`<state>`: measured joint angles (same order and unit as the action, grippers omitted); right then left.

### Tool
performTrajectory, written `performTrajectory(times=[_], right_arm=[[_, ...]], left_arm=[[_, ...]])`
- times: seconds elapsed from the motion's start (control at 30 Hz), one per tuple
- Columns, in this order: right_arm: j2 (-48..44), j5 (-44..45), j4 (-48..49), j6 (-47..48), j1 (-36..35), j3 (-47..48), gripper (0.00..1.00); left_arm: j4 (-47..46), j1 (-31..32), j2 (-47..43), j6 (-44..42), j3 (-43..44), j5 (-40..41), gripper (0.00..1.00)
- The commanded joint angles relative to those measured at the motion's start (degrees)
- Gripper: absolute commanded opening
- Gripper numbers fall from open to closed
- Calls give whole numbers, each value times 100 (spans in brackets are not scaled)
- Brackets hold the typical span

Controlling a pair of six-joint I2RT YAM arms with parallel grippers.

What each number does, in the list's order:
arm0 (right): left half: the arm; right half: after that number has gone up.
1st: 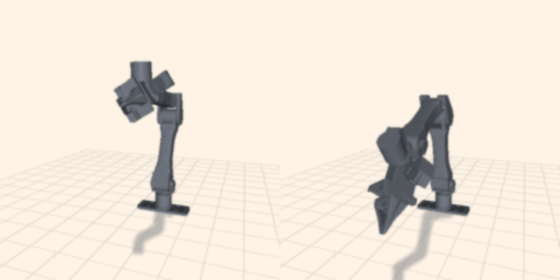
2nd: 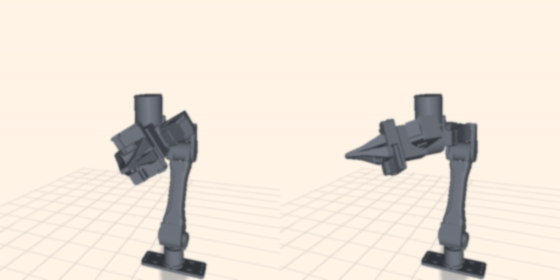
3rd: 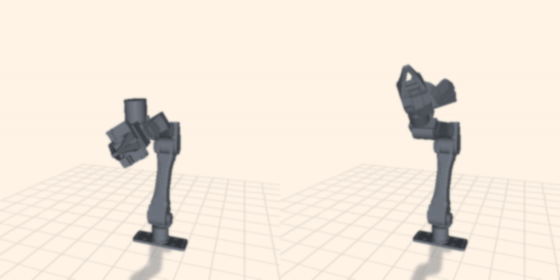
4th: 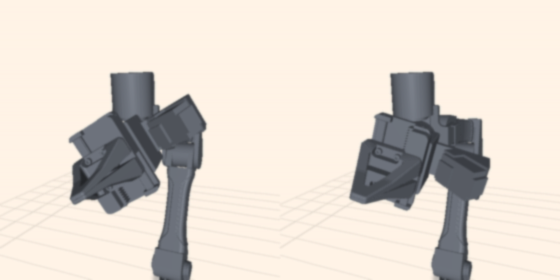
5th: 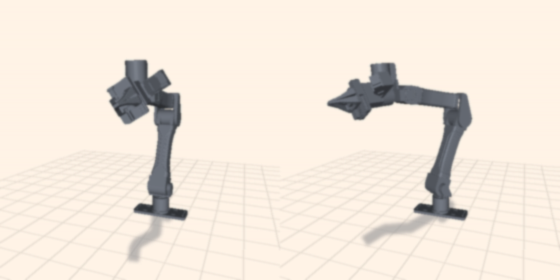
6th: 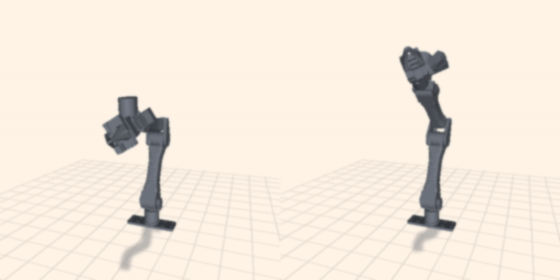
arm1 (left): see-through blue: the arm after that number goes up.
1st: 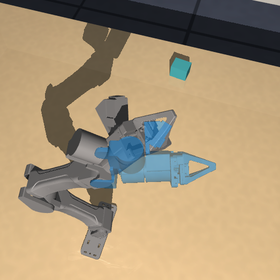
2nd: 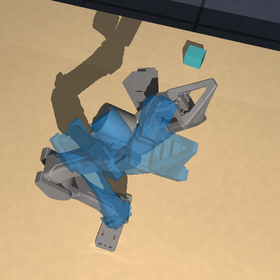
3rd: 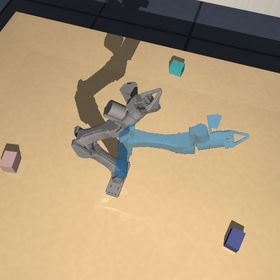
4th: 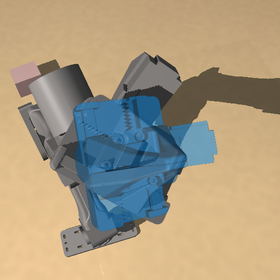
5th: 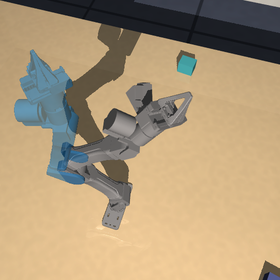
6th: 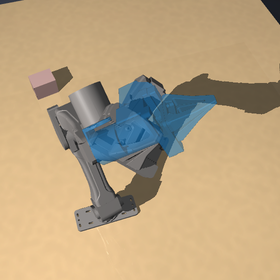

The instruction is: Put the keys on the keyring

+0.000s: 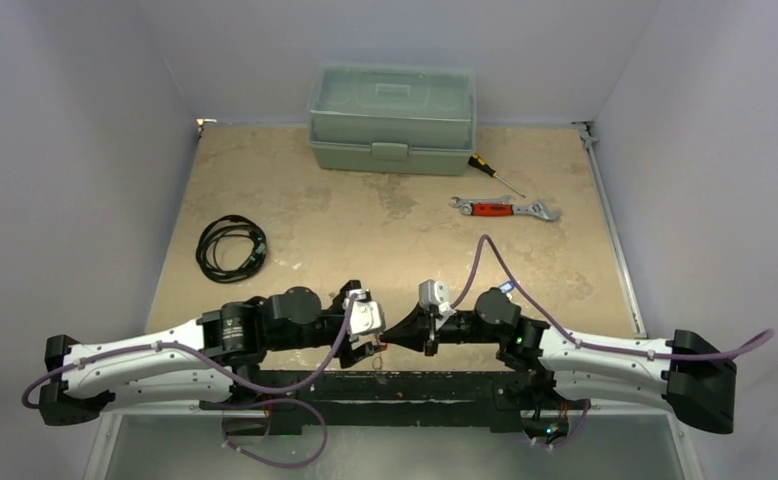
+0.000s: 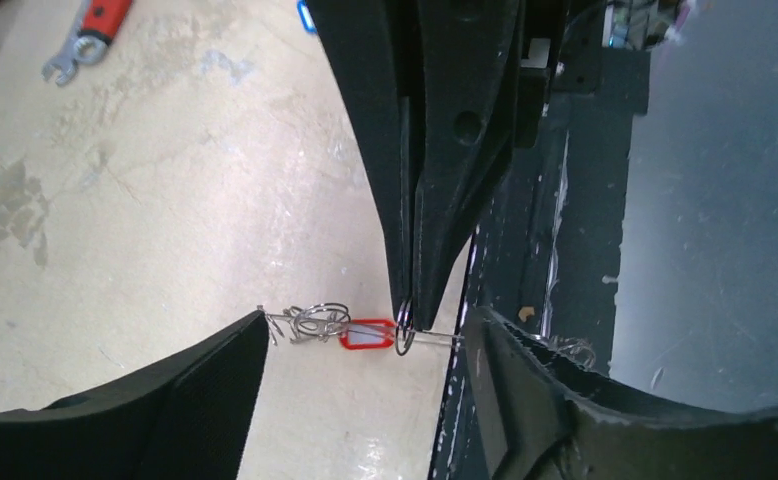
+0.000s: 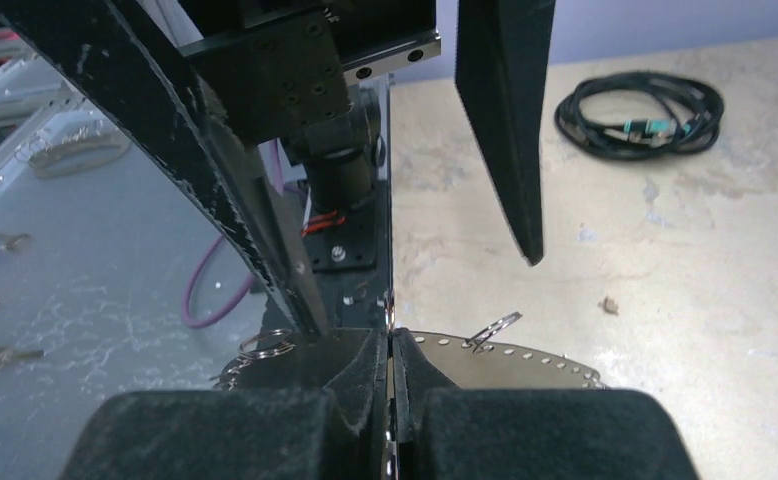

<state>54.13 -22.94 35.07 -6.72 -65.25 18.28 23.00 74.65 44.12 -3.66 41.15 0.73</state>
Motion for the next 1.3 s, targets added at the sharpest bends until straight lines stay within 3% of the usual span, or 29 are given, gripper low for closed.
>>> performTrajectory(times=[0.0, 0.13, 0.27, 0.37, 0.5, 0.57, 0.73, 0.83, 1.1, 1.27], right_arm=[[-403, 201, 419, 69, -22, -8, 0], [-638, 193, 430, 9, -16, 8, 0], [-877, 142, 592, -87, -20, -6, 0], [-1056, 182, 808, -227, -21, -58, 0], [-1209, 240, 1109, -404, -20, -122, 0], [-1285, 250, 1263, -510, -19, -163, 0], [-1332, 78, 2456, -1004, -14, -517, 0], [-1226, -68, 3023, -1211, -14, -644, 0], [-693, -243, 4014, -1551, -22, -681, 0], [-535, -288, 4388, -1632, -16, -719, 0]], left_arm=[[-547, 22, -437, 94, 49, 108, 76], [-807, 23, -845, 158, -106, 173, 80], [-1020, 22, -1148, 772, -86, 385, 83], [-934, 23, -1134, 725, 136, 115, 83], [-1118, 23, -1285, 495, 113, 428, 97], [-1256, 23, -1364, 230, 54, 172, 97], [-1935, 15, -1630, -186, -367, -1027, 53], [-2208, 14, -1717, -113, -605, -1285, 38], [-2633, 6, -1214, 95, -595, -1614, 35], [-2712, -3, -1082, 135, -581, -1631, 27]])
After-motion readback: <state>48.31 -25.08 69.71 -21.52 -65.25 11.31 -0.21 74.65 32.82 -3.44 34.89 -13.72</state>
